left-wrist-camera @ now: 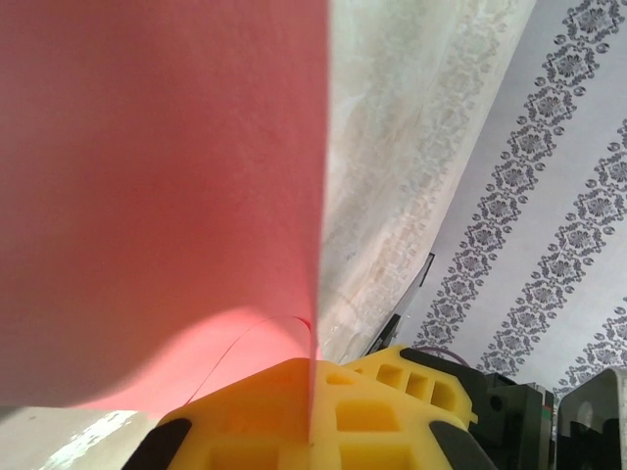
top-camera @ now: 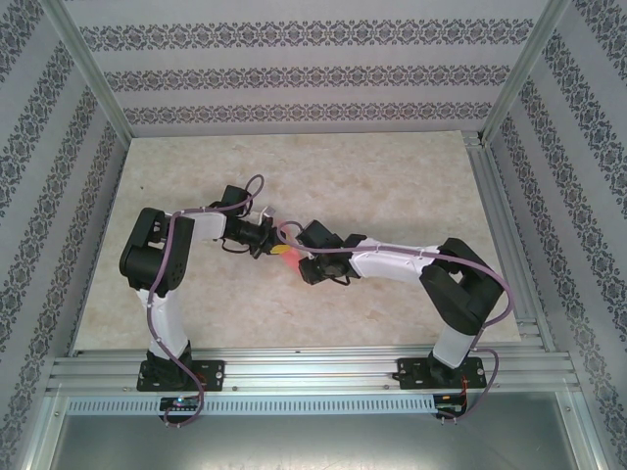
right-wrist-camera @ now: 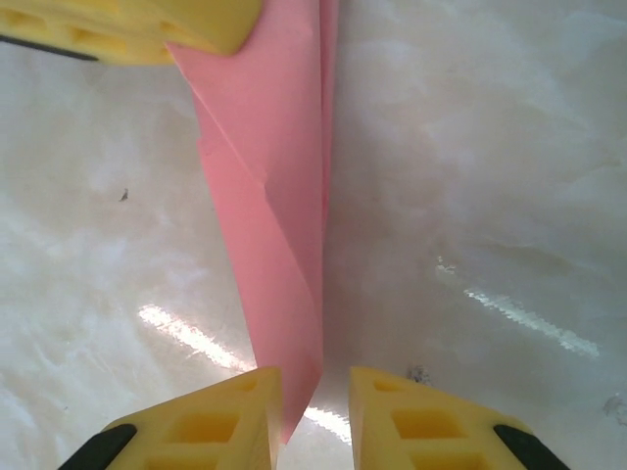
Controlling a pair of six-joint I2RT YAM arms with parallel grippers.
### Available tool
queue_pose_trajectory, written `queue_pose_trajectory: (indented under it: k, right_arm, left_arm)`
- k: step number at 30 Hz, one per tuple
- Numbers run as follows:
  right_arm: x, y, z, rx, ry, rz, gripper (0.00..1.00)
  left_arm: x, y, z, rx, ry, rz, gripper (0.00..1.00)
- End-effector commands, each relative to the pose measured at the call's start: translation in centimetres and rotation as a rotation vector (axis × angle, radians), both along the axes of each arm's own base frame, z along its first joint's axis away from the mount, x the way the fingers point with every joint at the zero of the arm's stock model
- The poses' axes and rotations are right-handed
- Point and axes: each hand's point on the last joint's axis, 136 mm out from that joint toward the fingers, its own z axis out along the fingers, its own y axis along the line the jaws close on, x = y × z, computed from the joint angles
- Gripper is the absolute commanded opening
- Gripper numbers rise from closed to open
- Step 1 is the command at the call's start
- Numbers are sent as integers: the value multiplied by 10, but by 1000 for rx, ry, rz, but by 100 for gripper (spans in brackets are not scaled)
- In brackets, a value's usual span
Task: Fold a paper plane with a square sheet of paper (pick it up from the middle)
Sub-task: Fold the wing for the fifth time at the center of the table.
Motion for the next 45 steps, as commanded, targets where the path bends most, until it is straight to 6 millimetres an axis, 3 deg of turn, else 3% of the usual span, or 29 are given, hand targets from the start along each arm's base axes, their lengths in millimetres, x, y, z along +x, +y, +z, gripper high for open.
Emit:
queue_pose_trajectory:
  k: [1,7,16,22,30,35,40,45]
  right_arm:
    - [-3,11,6,40,-20,16,25]
    - [-2,5,-8,-31,-16,43,23]
    - [-4,29,-2,93,5,65,25]
    - [-3,33,-15,68,28,74,23]
    - [-3,22,-15,20,14,57,6]
    - [-7,3,-11,-38,-2,52,3]
    - [-9,-5,-14,-83,3,77,6]
    - [-5,-14,-18,-132,-11,65,6]
  left_arm:
    - [3,4,13,-1,-49,-16,1]
    - [3,4,12,-6,-42,-21,1]
    - [4,5,12,-9,-38,-16,1]
    - [4,6,12,-11,-36,-14,1]
    - [5,5,13,-16,-37,-14,1]
    - [2,4,13,-31,-33,-16,2]
    - [-11,-13,10,-45,-28,-90,3]
    - [-10,-2,7,13,-39,-90,2]
